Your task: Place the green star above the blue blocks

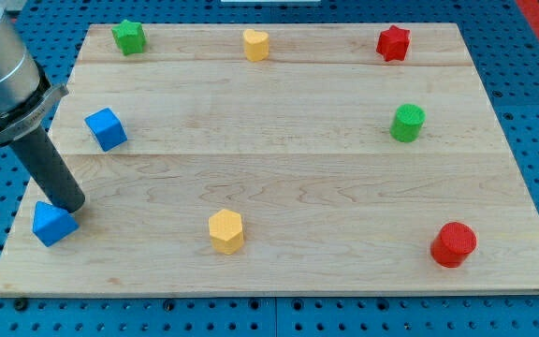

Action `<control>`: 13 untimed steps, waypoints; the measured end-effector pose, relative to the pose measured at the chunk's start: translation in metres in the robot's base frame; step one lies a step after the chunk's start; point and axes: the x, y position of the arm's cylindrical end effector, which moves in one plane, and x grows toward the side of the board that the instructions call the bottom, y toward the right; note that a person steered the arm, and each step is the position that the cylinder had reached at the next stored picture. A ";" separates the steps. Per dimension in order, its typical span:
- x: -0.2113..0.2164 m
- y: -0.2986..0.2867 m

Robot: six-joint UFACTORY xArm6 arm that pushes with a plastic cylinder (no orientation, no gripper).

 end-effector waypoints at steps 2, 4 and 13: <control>0.000 0.002; -0.056 0.055; -0.235 0.113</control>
